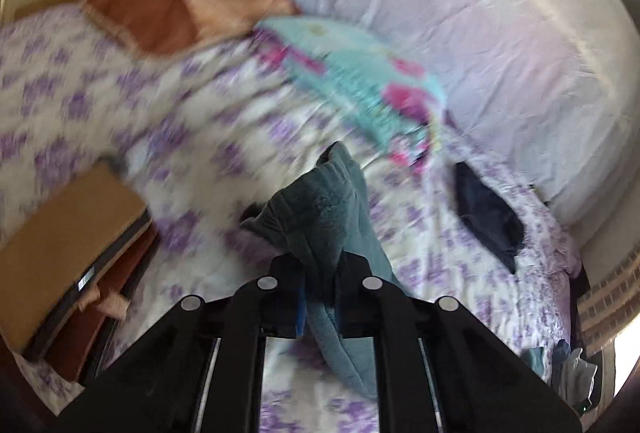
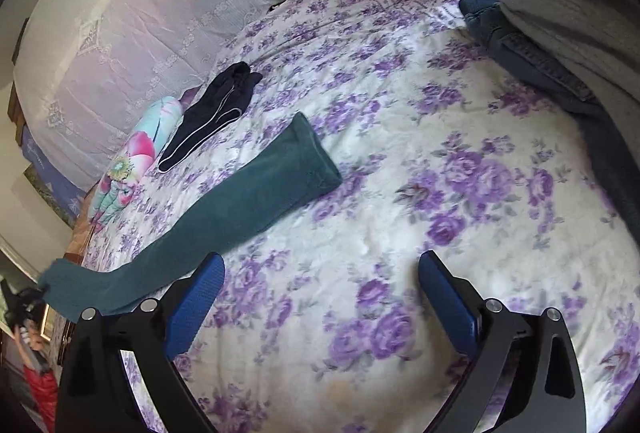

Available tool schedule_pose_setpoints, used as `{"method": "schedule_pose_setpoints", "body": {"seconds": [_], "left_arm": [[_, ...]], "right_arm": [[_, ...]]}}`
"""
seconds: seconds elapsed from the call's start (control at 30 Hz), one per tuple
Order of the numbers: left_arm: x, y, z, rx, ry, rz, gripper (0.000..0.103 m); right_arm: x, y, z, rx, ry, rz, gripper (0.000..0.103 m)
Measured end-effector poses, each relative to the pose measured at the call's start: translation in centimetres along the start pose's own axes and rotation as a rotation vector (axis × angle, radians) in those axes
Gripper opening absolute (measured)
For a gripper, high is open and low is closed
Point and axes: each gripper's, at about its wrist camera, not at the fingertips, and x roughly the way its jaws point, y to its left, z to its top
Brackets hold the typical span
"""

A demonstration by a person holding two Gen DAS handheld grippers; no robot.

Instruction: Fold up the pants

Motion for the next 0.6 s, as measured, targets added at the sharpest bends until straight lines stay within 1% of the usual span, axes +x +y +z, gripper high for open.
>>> {"method": "schedule_pose_setpoints", "body": {"seconds": [0.07, 0.13, 0.17, 0.23, 0.3, 0.33, 0.4, 0.47, 0.5, 0.53, 0.57, 0.6], "left_arm": [[1.6, 2.0, -1.2, -0.04, 0.036, 0.04, 0.009], [1.6, 3.3, -1.7, -0.064, 0.046, 0.029, 0.009], [1.6, 3.7, -1.6, -0.076, 0.053, 0.015, 0.009], [1.0, 3.8, -1.1, -0.083, 0.058, -0.011, 0.009], [0.7, 3.4, -0.5, -0.073, 0.053, -0.022, 0.009], [0.6, 3.1, -0.3, -0.063, 0.049, -0.021, 0.009], [0.6, 2.4, 0.0, -0.043, 0.041, -0.007, 0.009], [0.9, 1.9, 0.2, -0.024, 0.041, 0.016, 0.009], [1.2, 1.8, 0.3, -0.019, 0.046, 0.026, 0.009], [1.4, 1.6, 0.4, -0.018, 0.051, 0.031, 0.009], [1.7, 1.5, 0.7, -0.021, 0.056, 0.034, 0.009], [1.8, 1.3, 1.0, -0.022, 0.06, 0.032, 0.009]], "right_arm": [[0.5, 0.6, 0.5, -0.01, 0.019, 0.024, 0.098], [1.1, 0.6, 1.7, 0.026, 0.032, 0.052, 0.098], [1.5, 0.3, 2.8, 0.065, 0.03, 0.069, 0.098], [2.4, -0.1, 5.0, 0.11, 0.018, 0.082, 0.098], [4.3, -0.1, 7.8, 0.121, 0.03, 0.087, 0.098], [5.1, -0.1, 8.5, 0.121, 0.039, 0.081, 0.098], [7.4, 0.4, 10.1, 0.089, 0.061, 0.041, 0.095], [9.5, 1.5, 10.7, 0.011, 0.088, 0.01, 0.085], [10.7, 2.1, 10.7, -0.037, 0.123, -0.001, 0.059], [11.9, 2.7, 10.4, -0.073, 0.17, -0.006, 0.02], [12.3, 2.9, 10.2, -0.083, 0.188, -0.009, 0.014], [12.1, 3.2, 10.1, -0.093, 0.18, -0.001, 0.014]]}}
